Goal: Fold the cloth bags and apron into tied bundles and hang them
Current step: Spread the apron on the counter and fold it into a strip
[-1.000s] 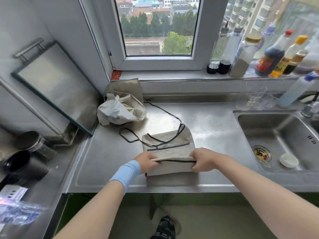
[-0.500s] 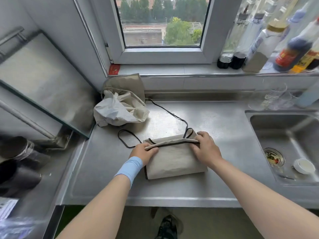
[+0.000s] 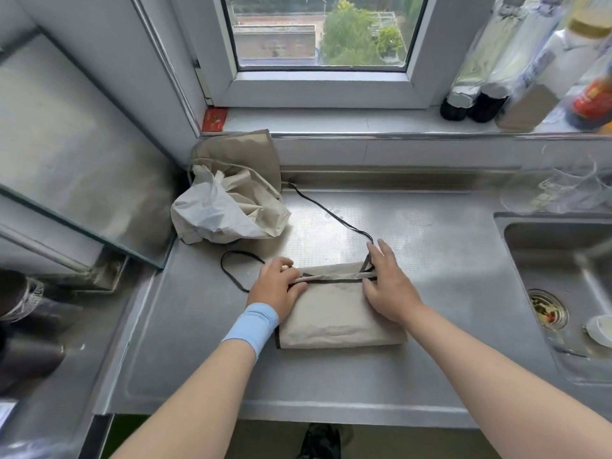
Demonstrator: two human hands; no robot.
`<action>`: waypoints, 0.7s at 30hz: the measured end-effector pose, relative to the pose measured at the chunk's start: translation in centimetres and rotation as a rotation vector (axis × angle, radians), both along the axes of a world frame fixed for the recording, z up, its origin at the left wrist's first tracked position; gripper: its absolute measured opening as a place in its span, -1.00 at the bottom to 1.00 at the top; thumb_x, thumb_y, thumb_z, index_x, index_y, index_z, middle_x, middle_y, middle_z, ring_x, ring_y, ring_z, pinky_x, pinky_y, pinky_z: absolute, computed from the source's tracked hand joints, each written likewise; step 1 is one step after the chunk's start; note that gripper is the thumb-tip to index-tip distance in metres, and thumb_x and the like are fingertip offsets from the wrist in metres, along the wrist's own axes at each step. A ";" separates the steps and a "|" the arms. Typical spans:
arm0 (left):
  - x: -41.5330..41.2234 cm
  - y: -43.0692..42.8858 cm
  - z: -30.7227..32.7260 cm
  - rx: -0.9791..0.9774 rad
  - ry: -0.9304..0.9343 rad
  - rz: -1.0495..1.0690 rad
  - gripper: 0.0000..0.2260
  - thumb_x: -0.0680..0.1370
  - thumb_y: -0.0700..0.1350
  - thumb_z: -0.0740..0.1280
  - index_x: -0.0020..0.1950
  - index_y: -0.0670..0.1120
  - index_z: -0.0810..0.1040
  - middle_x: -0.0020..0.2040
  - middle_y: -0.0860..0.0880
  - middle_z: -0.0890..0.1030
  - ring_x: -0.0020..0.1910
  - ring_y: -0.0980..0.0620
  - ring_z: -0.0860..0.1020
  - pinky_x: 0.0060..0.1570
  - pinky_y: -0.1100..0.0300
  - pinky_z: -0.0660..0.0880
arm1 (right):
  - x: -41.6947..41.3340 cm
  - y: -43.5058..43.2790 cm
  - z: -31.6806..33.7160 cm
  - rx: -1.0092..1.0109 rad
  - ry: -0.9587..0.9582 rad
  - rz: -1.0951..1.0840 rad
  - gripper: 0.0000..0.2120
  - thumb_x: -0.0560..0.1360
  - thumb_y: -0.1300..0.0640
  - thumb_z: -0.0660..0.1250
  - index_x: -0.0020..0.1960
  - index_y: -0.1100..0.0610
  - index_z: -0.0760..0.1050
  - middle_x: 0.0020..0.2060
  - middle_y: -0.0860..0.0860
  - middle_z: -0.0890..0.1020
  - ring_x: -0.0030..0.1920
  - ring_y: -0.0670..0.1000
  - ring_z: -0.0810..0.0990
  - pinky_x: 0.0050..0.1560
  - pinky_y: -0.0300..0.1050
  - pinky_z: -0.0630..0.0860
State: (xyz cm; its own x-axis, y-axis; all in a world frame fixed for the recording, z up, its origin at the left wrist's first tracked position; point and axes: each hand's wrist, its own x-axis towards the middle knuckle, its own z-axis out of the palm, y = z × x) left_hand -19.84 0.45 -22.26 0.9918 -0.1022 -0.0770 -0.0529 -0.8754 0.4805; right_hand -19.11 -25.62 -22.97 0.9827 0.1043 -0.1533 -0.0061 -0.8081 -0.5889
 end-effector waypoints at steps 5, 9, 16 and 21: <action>1.3 -0.7 0.4 0.011 0.037 0.164 -0.78 0.55 0.07 0.31 -0.13 -0.08 0.53 -0.09 -0.04 0.56 0.01 -0.09 0.47 -0.13 0.15 0.29 | 1.3 -0.7 -0.5 0.027 -0.070 -0.127 -0.70 0.51 0.16 0.36 0.24 0.16 0.55 0.11 0.08 0.53 0.21 0.12 0.45 0.25 -0.14 0.32; 2.2 -1.5 0.5 0.069 0.068 0.208 -0.82 0.54 0.04 0.33 0.00 -0.06 0.55 0.01 -0.04 0.56 0.09 -0.10 0.45 -0.04 0.12 0.36 | 2.8 -0.5 0.0 -0.031 -0.028 -0.153 -0.85 0.54 0.12 0.33 0.07 0.11 0.60 -0.01 0.01 0.59 0.15 0.07 0.46 0.11 -0.11 0.38; -1.1 -6.2 -0.3 0.244 -0.234 -0.090 -0.64 0.32 -0.04 0.44 0.10 0.06 0.53 0.11 -0.01 0.56 0.05 -0.07 0.53 0.07 0.07 0.30 | 2.4 1.5 0.2 0.020 -0.002 -0.065 -0.59 0.44 0.23 0.28 0.27 0.04 0.54 0.07 -0.04 0.64 0.14 0.01 0.54 0.19 -0.12 0.44; -2.8 -6.2 -1.9 0.310 -0.031 -0.251 -0.58 0.52 0.19 0.02 0.27 0.11 0.47 0.40 -0.03 0.40 0.39 -0.10 0.34 0.34 -0.08 0.22 | 2.7 1.1 -0.3 0.019 -0.041 -0.027 -0.61 0.47 0.29 0.30 0.27 0.06 0.51 0.25 -0.01 0.47 0.07 0.03 0.58 0.11 -0.18 0.39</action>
State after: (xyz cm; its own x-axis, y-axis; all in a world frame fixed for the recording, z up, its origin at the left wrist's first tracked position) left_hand -22.60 -5.74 -24.13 0.9412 -0.3185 -0.1130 -0.2942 -0.9367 0.1901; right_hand -16.36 -24.51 -23.25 0.9905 0.0803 -0.1114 -0.0033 -0.7969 -0.6041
